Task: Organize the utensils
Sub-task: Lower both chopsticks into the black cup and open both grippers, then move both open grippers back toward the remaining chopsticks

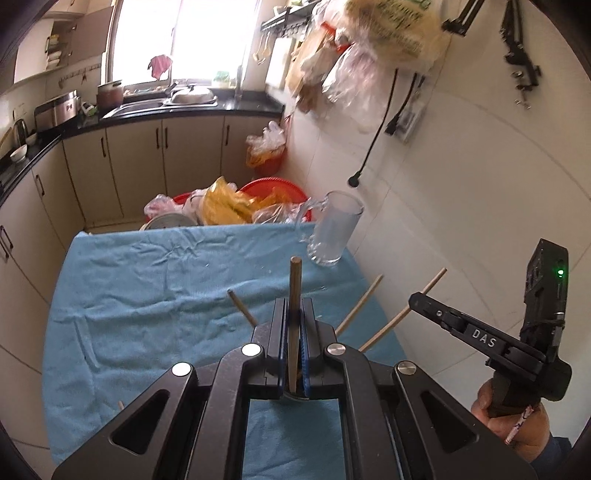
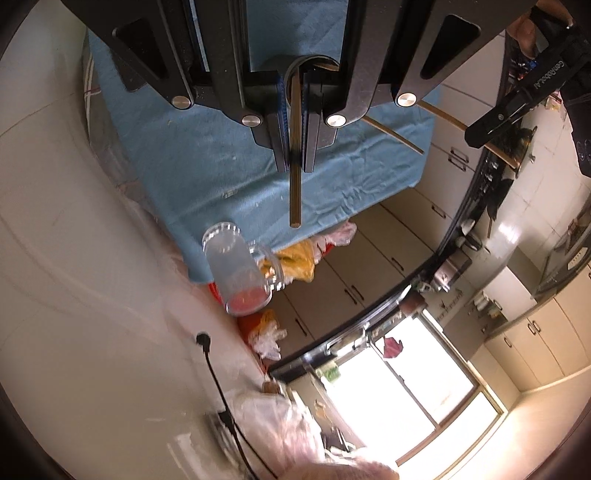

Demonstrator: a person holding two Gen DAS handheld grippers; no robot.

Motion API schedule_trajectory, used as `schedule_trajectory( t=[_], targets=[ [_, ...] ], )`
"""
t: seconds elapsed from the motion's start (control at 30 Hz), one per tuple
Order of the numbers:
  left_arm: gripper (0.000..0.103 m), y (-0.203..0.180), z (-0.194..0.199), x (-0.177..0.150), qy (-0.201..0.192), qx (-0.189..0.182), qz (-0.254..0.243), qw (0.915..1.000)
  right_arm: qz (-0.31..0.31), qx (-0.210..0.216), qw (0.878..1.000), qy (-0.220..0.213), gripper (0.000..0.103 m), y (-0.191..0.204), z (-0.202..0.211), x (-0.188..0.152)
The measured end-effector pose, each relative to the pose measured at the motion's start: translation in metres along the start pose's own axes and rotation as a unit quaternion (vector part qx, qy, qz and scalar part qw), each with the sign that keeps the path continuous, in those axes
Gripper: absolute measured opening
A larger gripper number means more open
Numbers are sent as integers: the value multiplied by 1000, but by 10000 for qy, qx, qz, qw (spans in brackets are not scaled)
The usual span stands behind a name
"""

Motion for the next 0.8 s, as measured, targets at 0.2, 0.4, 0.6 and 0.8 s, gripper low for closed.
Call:
schedule_trajectory(
  t=[0.2, 0.4, 0.6, 0.8],
  targets=[
    [6, 13, -13, -4, 117, 114, 115, 9998, 49, -45, 9997, 221, 7, 1, -21, -6],
    [14, 20, -14, 4, 50, 172, 192, 9997, 140, -90, 9997, 198, 8, 9, -28, -1],
    [28, 22, 4, 13, -173, 185, 158, 9996, 163, -167, 9997, 16, 26, 8, -16, 7],
    [44, 31, 47, 19, -627, 361, 114, 9973, 491, -501, 9961, -527, 57, 10, 22, 11]
  ],
)
Point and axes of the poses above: each gripper's, at about its wrist camera, not at the fingertips, and z roughly against the way its jaws point, y to its left, x to its top, the point moved 9 cm from there along -z, roughly the way its jaws point, and after that the axes turned 14 degrees about -x, right-handed, at the moved point
